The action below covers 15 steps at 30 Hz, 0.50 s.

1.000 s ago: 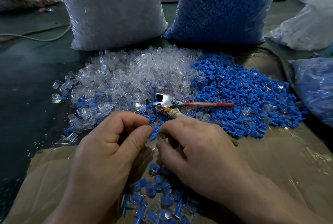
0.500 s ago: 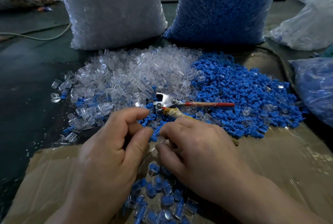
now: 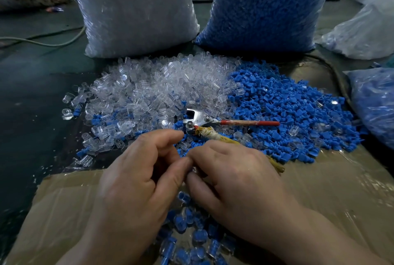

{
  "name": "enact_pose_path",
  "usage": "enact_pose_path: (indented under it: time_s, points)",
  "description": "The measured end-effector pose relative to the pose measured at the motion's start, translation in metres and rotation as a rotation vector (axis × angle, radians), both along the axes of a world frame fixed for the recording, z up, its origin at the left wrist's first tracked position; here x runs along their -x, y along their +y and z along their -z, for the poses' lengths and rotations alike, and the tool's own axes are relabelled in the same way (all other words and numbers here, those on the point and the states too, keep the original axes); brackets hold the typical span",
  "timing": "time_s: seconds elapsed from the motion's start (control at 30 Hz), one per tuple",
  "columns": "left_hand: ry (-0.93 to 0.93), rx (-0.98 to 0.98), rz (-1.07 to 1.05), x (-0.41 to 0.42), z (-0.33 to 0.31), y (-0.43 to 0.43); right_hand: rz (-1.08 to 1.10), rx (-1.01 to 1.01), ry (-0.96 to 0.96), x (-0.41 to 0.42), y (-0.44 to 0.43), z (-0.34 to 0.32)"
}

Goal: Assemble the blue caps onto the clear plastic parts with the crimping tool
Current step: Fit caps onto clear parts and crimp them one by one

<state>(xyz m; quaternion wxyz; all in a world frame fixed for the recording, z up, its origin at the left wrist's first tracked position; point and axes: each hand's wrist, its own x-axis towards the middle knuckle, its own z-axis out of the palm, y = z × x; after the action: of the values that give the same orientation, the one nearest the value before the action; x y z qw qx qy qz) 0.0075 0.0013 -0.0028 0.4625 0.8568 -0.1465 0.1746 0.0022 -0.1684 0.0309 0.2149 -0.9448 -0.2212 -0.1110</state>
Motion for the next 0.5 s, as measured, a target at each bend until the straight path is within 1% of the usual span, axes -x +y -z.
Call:
enact_pose_path:
  time_s: [0.13, 0.2, 0.3, 0.37, 0.43, 0.5]
  points:
    - [0.133, 0.269, 0.046, 0.001, 0.000, 0.000, -0.039, -0.121, 0.019, 0.000, -0.002, 0.001]
    - [0.163, 0.306, 0.031, 0.001, -0.005, 0.002, -0.052, -0.192, 0.032, 0.000, -0.003, 0.002]
    - [0.236, 0.267, 0.003, 0.001, -0.013, 0.006, -0.066, -0.264, 0.010, -0.001, -0.004, 0.002]
    - [0.366, 0.350, 0.072, 0.001, -0.013, 0.007, -0.082, -0.301, -0.004, -0.001, -0.004, 0.001]
    - [0.509, 0.491, 0.154, 0.000, -0.012, 0.007, -0.091, -0.316, -0.017, -0.002, -0.004, 0.002]
    - [0.605, 0.589, 0.208, -0.001, -0.012, 0.009, -0.087, -0.324, -0.031, -0.002, -0.004, 0.003]
